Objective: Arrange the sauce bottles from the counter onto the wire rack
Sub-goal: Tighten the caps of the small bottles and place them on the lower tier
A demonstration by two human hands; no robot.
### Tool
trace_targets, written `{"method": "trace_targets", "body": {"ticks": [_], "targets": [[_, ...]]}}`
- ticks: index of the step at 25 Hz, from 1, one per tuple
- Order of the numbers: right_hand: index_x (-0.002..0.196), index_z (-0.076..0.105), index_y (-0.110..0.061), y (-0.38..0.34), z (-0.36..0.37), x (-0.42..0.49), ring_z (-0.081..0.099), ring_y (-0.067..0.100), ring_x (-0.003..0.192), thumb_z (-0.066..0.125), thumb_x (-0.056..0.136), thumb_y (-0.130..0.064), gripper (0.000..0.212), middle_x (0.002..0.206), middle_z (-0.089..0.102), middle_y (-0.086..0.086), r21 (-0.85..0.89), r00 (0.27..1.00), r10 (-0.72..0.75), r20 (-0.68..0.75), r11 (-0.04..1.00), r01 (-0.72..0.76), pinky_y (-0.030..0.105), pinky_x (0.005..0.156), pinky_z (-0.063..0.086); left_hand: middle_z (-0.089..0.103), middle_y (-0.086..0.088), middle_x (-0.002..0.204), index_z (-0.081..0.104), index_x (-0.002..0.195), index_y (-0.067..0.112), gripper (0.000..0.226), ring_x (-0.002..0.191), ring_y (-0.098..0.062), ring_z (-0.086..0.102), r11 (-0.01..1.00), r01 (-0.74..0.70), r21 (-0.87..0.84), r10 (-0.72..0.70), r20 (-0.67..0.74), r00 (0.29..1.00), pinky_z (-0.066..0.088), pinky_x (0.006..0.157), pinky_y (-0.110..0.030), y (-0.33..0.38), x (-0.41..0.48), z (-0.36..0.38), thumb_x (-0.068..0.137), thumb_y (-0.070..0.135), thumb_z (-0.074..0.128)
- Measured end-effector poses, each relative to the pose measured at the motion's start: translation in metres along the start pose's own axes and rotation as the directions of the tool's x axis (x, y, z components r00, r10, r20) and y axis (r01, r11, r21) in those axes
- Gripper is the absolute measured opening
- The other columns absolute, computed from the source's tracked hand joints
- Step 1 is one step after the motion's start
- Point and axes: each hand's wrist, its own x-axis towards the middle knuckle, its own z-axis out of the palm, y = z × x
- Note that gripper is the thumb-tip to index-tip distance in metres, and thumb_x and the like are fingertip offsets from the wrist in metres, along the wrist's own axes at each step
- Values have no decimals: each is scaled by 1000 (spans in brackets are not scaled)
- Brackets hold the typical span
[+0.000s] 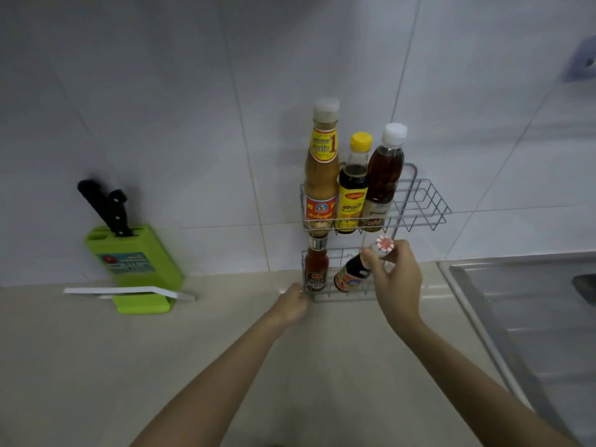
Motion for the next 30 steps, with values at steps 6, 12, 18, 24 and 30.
{"method": "trace_targets", "body": {"ticks": [6, 12, 18, 24, 30], "targets": [[103, 49, -34, 24, 9, 2, 56, 5, 96, 66, 88, -17, 28, 100, 50, -5, 146, 988, -133, 73, 982, 121, 14, 80, 51, 49, -6, 136, 45, 121, 29, 30, 115, -19, 46, 986, -40, -160, 48, 44, 998, 36, 98, -30, -5, 14, 18, 98, 12, 37], [107, 54, -27, 37, 27, 3, 60, 5, 96, 66, 87, -26, 23, 97, 58, -10, 158, 994, -37, 106, 987, 20, 18, 80, 54, 44, -6, 146, 38, 140, 17, 40, 134, -27, 42, 989, -28, -148, 22, -37, 999, 35, 109, -36, -8, 23, 23, 100, 13, 35], [106, 63, -26, 38, 53, 11, 65, 3, 86, 70, 83, -33, 25, 90, 67, -13, 87, 988, 70, 134, 993, -83, 25, 75, 56, 36, -8, 154, 24, 149, 11, 50, 140, -26, 37, 991, 14, -136, -20, -40, 999, 31, 117, -41, -17, 31, 18, 100, 11, 35], [97, 68, -24, 36, 59, 29, 66, 1, 76, 72, 77, -43, 28, 83, 72, -7, -2, 981, 103, 161, 995, -105, 27, 68, 57, 42, -5, 151, 28, 148, 20, 51, 138, -24, 38, 985, -32, -170, 31, -10, 999, 30, 116, -37, -9, 35, 18, 98, 9, 35], [97, 67, -16, 44, 58, 28, 63, 12, 83, 73, 80, -36, 27, 89, 70, -2, 9, 949, 38, 313, 999, -43, 19, 69, 50, 39, -6, 152, 24, 149, 21, 58, 139, -24, 36, 987, -65, -148, 64, -11, 998, 27, 116, -35, -4, 33, 20, 96, 1, 35]]}}
